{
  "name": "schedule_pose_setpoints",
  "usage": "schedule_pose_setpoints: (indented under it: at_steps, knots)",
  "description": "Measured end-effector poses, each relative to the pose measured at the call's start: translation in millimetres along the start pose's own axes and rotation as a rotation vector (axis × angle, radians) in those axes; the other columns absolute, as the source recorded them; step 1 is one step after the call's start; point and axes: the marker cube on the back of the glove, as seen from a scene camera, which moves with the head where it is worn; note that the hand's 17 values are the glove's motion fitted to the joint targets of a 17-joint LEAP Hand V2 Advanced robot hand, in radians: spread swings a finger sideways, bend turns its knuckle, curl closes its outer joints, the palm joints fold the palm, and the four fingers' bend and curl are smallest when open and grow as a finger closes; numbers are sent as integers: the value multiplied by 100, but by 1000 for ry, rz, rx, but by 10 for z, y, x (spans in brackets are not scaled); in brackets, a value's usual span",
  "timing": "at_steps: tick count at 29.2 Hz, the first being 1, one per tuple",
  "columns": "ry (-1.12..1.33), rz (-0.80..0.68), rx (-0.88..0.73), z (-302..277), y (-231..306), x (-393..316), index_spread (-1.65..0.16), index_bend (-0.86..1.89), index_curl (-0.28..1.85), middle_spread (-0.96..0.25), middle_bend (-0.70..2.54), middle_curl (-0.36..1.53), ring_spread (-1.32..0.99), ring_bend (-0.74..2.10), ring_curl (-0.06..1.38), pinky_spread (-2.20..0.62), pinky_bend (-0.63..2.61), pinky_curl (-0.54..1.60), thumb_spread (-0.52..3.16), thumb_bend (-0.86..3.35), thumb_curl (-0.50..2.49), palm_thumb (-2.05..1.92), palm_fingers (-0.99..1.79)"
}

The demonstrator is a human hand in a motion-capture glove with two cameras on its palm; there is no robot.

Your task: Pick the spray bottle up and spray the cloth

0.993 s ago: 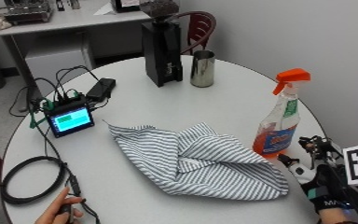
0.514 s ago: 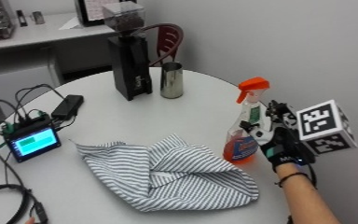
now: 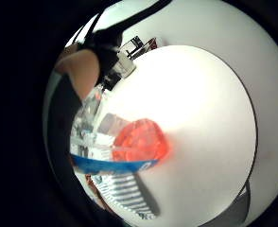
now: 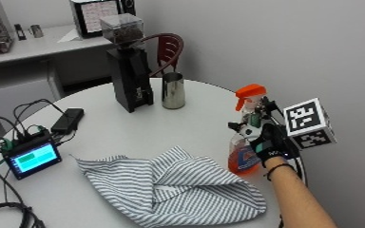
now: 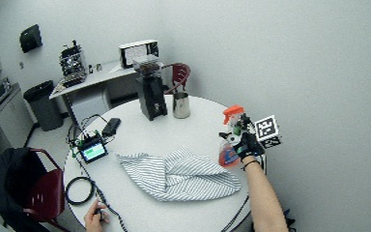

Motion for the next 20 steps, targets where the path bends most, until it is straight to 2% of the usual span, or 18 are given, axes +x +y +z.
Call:
schedule_pose_setpoints:
  at_steps: [3, 5, 6, 7, 9, 14, 20]
  knots:
    - [-14, -10, 29, -28, -26, 17, -30, -17, -3, -9, 82, 45, -2, 74, 36, 23, 42, 29, 91, 10, 28, 81, 68]
    - [-20, -21, 39, -34, -44, 23, -30, -9, -2, -10, 82, 46, -6, 78, 38, 23, 45, 30, 91, 11, 31, 86, 72]
    - [-23, -22, 41, -34, -48, 26, -30, -1, 0, -11, 80, 46, -7, 78, 39, 22, 46, 30, 90, 11, 32, 87, 75]
    - [-26, -19, 41, -37, -45, 29, -29, 17, 6, -11, 74, 45, -8, 74, 39, 21, 44, 30, 89, 11, 33, 88, 83]
    - [-32, -7, 41, -47, -31, 39, -28, 29, 11, -12, 68, 44, -9, 70, 38, 20, 40, 29, 88, 10, 34, 90, 91]
    - [-39, 11, 51, -64, 7, 103, -27, 33, 19, -12, 56, 42, -11, 61, 39, 17, 39, 31, 85, 8, 38, 94, 93]
    - [-46, 12, 67, -68, 27, 248, -26, 23, 22, -13, 55, 43, -12, 58, 38, 14, 33, 31, 81, 4, 42, 97, 103]
